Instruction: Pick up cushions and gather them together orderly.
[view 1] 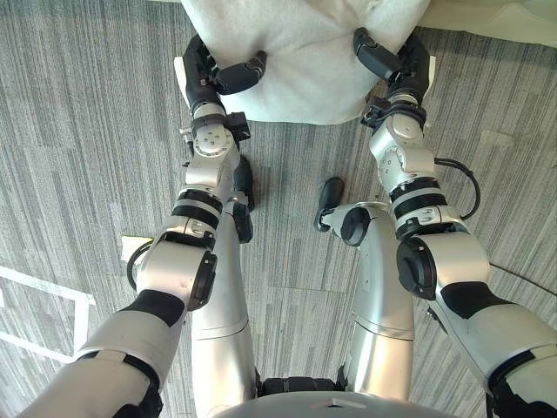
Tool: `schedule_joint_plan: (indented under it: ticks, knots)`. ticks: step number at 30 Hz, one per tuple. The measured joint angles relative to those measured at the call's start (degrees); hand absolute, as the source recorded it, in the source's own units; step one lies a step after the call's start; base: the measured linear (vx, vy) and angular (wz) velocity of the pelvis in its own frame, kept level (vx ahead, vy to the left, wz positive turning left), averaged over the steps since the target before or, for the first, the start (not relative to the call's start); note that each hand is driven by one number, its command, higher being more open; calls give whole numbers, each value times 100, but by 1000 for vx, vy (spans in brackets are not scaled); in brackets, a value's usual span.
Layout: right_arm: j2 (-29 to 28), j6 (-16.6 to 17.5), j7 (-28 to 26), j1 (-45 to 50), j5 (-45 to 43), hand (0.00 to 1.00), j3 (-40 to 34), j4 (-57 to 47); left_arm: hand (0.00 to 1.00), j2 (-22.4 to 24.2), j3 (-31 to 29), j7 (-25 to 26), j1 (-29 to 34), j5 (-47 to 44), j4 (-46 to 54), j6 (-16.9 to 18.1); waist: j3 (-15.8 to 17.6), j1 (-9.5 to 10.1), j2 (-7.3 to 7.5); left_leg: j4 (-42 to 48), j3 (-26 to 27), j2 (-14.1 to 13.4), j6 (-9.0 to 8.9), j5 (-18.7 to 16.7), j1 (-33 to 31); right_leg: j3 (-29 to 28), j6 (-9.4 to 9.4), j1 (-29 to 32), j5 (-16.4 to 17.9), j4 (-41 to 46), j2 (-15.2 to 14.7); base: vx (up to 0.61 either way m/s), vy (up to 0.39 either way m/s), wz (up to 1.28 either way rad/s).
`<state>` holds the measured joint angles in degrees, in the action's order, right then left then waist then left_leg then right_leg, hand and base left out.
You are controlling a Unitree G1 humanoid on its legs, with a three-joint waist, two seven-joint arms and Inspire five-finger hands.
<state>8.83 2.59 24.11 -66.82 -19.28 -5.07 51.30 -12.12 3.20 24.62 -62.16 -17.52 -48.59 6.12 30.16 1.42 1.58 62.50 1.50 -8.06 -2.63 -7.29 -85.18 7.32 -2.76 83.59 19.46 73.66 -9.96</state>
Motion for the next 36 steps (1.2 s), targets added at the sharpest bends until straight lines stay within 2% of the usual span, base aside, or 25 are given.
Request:
schedule_joint_plan:
  ticks: [4,8,13,19,21,22,24,25,30,34,36]
  knots:
    - [-47,12,107,32,-170,0,11,-58,0,8,27,35,7,-23,174,-15,1,-8,1,50,29,-5,-2,-2,1,-36,0,24,0,50,6,48,49,-2]
    - [-59,47,214,165,-351,0,29,-614,0,0,29,44,111,-84,908,-14,0,-16,3,81,51,-18,-4,-4,58,-73,2,0,-2,97,16,22,58,-3]
    - [-110,71,440,933,-350,0,449,-1495,0,143,58,242,860,-96,1717,-13,-9,-38,10,-112,63,-65,-15,3,600,-56,-2,-515,-19,-95,87,5,38,-6]
    - [-227,251,672,2390,226,0,783,-3395,0,546,92,483,2133,-70,3200,21,-34,-49,17,-1000,89,-74,-140,136,1948,58,-34,-1819,-116,-925,201,28,-16,-4]
    - [-319,292,754,3218,648,0,885,-4365,0,887,159,558,2804,20,3933,54,-62,-41,17,-1467,99,-63,-175,160,2789,159,-56,-2672,-160,-1423,234,97,-14,-3]
    - [-360,314,766,3447,753,0,886,-4595,0,952,254,585,2982,27,4084,88,-115,-37,23,-1581,103,-58,-178,160,2965,178,-55,-2855,-160,-1537,238,162,-19,1]
    - [-483,377,776,4327,1191,0,903,-5489,0,1072,564,615,3646,198,4717,180,-218,-14,58,-2017,143,-37,-187,162,3715,207,-23,-3609,-173,-1985,275,180,-15,0]
    - [-486,385,776,4385,1215,0,907,-5539,0,1075,580,615,3687,201,4754,186,-221,-13,61,-2042,149,-36,-189,161,3770,208,-21,-3668,-173,-2010,276,112,1,-2]
    - [-523,508,775,5861,2041,0,1256,-6504,0,1190,937,610,4892,363,5380,340,-505,25,155,-2754,340,6,-217,131,5123,164,95,-4956,-169,-2729,316,123,27,-9]
    - [-496,514,723,6901,2386,0,1625,-6634,0,1193,1019,477,5923,362,5464,355,-966,137,156,-2894,453,-67,-301,-104,5851,87,183,-5685,31,-2992,405,147,7,-14]
    - [-435,508,674,7291,2434,0,1745,-6641,0,1184,1085,437,6318,358,5463,362,-1009,190,140,-2497,366,-92,-402,-153,6040,82,78,-6085,228,-3023,433,106,-15,-5]
